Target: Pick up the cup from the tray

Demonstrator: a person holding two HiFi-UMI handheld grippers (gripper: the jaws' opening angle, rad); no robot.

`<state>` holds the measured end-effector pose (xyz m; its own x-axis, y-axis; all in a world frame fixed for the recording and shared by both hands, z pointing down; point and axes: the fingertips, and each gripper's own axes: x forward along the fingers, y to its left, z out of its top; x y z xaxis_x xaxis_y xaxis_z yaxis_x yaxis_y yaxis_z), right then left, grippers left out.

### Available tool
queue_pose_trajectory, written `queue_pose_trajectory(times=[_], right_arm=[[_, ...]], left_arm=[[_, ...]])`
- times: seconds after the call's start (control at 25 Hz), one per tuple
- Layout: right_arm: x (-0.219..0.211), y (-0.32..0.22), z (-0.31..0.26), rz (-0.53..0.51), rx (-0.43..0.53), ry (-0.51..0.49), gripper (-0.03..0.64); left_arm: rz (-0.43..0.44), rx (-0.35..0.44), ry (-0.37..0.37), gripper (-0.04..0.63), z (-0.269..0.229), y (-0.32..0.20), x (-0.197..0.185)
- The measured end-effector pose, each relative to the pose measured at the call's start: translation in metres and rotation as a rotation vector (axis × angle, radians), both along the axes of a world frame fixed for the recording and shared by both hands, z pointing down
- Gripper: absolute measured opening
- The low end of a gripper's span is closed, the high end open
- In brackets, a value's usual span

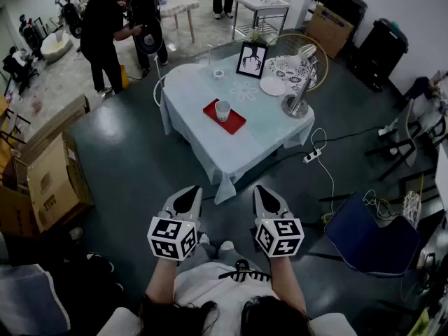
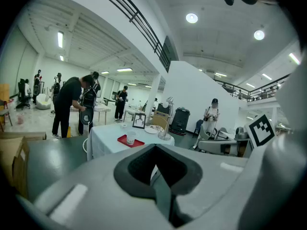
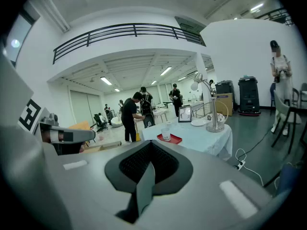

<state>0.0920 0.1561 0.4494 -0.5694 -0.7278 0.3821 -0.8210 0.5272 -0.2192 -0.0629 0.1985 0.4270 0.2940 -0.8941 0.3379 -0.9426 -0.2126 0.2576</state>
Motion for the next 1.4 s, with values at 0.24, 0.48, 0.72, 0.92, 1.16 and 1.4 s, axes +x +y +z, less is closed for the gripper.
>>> queue_pose_trajectory(times=[0.24,0.48,0.72,0.92,1.16,1.4], right_arm=[[0.005,0.0,-0.001,0.003,0.004,0.011,0.02],[0.01,-0.002,-0.001,-0.003,0.01,0.015,0.02],[0.01,-0.004,-0.005,-0.023,0.03,-0.002,0.021],[0.006,-0.008,-0.004,-0.116,0.064,-0.025,0.162],[-0.004,-0.026,-0.012,-0.159,0.112,-0.055,0.39],[-0.012,-0.073,-0.015,-0.119,0.152,-0.052,0.488]], left_arm=[[0.001,0.001,0.01,0.0,-0.003,0.0,0.007],[0.005,0.015,0.008,0.0,-0.007,0.003,0.017],[-0.006,0.009,0.002,0.0,-0.007,0.004,0.022],[-0.03,0.01,-0.008,0.0,-0.003,0.001,0.021],[-0.061,0.005,0.017,0.0,0.004,-0.01,0.012],[-0.045,0.001,0.016,0.0,0.014,-0.053,-0.002]])
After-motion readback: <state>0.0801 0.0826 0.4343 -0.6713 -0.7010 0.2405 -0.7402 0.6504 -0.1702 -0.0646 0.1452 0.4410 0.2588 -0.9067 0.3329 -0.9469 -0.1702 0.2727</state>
